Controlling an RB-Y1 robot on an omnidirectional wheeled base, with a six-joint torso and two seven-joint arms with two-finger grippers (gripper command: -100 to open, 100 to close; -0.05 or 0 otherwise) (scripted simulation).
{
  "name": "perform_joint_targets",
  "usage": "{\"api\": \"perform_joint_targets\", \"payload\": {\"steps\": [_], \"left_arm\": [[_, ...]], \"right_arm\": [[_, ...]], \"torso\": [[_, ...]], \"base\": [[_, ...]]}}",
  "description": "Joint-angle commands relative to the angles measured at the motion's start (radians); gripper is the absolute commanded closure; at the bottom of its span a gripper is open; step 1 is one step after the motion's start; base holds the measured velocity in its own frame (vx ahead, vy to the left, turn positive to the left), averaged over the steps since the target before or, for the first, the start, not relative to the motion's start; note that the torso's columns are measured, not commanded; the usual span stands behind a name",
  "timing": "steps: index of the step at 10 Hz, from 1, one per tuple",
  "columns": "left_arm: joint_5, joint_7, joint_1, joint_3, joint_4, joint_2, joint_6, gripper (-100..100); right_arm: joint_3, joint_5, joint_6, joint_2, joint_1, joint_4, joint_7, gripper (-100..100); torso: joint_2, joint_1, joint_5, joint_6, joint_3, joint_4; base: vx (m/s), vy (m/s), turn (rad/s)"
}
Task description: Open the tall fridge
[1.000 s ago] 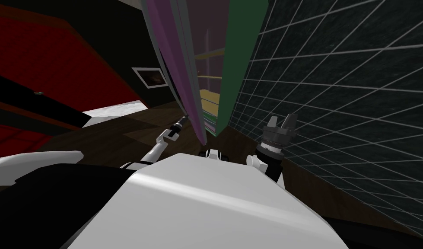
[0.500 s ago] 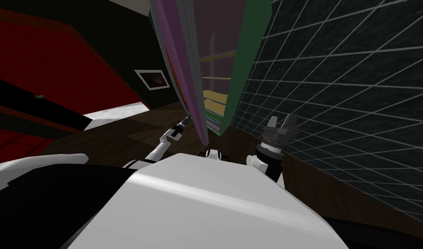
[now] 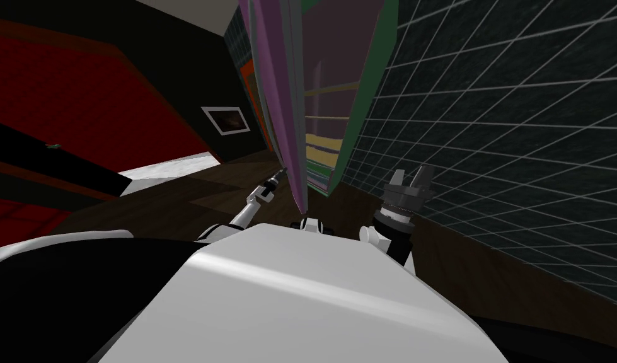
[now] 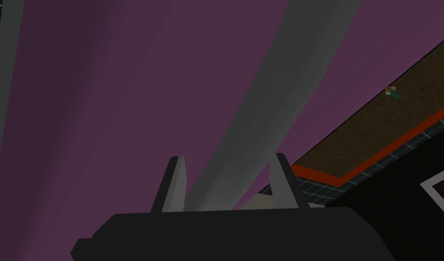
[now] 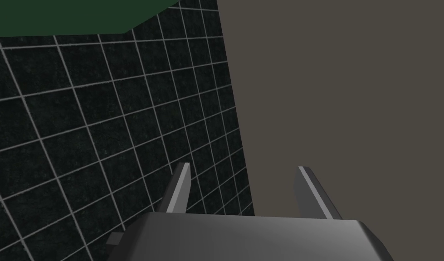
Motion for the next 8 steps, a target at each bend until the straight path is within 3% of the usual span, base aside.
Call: {"api": "perform_joint_targets", "payload": {"steps": [1, 2, 4, 5, 6, 7, 8], "left_arm": [[-0.015, 0.007, -0.052, -0.002, 0.018, -0.013, 0.020, 100], [-0.050, 0.010, -0.081, -0.020, 0.065, -0.057, 0.024, 100], [-0.050, 0.010, -0.109, -0.020, 0.065, -0.057, 0.024, 100], [-0.085, 0.012, -0.133, -0.039, 0.100, -0.101, 0.027, 100], [-0.085, 0.012, -0.165, -0.039, 0.112, -0.101, 0.027, 100], [-0.085, 0.012, -0.165, -0.039, 0.112, -0.101, 0.027, 100], [-0.121, 0.015, -0.192, -0.057, 0.158, -0.145, 0.031, 100]], "right_arm": [[0.000, 0.000, 0.000, 0.000, 0.000, 0.000, 0.000, 0], [0.000, 0.000, 0.000, 0.000, 0.000, 0.000, 0.000, 0], [0.000, 0.000, 0.000, 0.000, 0.000, 0.000, 0.000, 0], [0.000, 0.000, 0.000, 0.000, 0.000, 0.000, 0.000, 0], [0.000, 0.000, 0.000, 0.000, 0.000, 0.000, 0.000, 0], [0.000, 0.000, 0.000, 0.000, 0.000, 0.000, 0.000, 0], [0.000, 0.000, 0.000, 0.000, 0.000, 0.000, 0.000, 0]], "torso": [[-0.003, -0.002, -0.002, 0.000, -0.002, 0.003], [-0.007, -0.009, -0.005, 0.001, -0.004, 0.004], [-0.002, -0.004, -0.003, -0.001, -0.001, 0.003], [-0.006, -0.007, -0.004, -0.001, -0.003, 0.004], [-0.006, 0.001, -0.001, 0.001, -0.004, 0.002], [-0.005, 0.004, -0.001, -0.002, -0.003, 0.004], [-0.007, -0.005, -0.003, -0.003, -0.004, 0.005]], "base": [[-0.066, 0.224, 0.012], [-0.131, 0.264, -0.076], [-0.084, 0.227, -0.050], [-0.094, 0.286, -0.070], [-0.116, 0.327, -0.107], [-0.060, 0.189, -0.005], [-0.144, 0.259, -0.058]]}}
